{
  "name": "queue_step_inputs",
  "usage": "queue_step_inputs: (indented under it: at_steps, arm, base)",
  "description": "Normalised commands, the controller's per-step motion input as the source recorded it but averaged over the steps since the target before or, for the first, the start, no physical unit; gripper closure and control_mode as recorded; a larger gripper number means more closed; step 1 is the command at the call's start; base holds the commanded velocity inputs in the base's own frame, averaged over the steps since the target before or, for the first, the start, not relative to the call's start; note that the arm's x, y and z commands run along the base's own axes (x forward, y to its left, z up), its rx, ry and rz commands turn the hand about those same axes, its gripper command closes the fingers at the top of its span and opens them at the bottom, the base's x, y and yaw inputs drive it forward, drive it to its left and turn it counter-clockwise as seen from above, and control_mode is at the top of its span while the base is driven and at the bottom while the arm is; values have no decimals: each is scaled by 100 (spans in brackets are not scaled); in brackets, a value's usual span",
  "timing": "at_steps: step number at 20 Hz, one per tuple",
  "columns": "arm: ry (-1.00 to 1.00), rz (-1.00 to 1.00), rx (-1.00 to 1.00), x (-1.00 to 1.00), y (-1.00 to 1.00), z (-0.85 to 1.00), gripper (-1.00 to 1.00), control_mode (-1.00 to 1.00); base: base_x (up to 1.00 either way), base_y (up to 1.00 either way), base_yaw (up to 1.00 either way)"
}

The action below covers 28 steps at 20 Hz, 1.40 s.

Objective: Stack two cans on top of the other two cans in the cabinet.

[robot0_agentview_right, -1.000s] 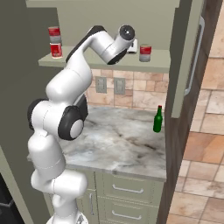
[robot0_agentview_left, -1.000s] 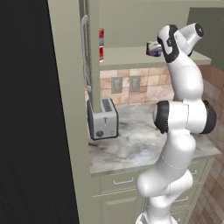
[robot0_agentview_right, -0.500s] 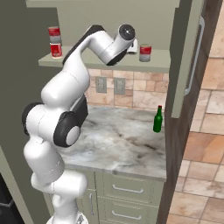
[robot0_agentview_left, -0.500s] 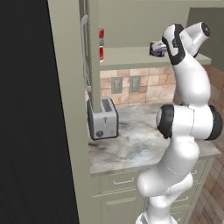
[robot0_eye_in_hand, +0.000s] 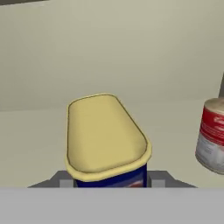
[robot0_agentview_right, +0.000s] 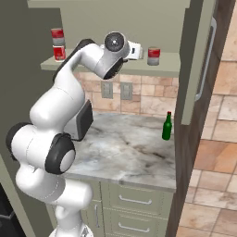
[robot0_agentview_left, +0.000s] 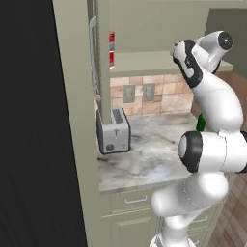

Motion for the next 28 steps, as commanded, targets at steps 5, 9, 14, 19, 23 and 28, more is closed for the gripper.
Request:
queue_step_inputs:
  at_steps: [5, 9, 14, 19, 23, 28]
  arm:
    - [-3, -26, 0, -16, 6, 27, 100, -100]
    - [-6, -20, 0, -21, -1, 29, 100, -100]
    - [-3, -18, 0, -22, -5, 37, 100, -100]
    - [-1, -15, 0, -20, -22, 30, 100, -100]
    - [0, -13, 0, -15, -28, 23, 100, -100]
    - [0, -12, 0, -6, -19, 12, 100, -100]
  base:
    - [0, 0, 0]
    - [0, 0, 0]
    - [0, 0, 0]
    - [0, 0, 0]
    - [0, 0, 0]
    - [0, 0, 0]
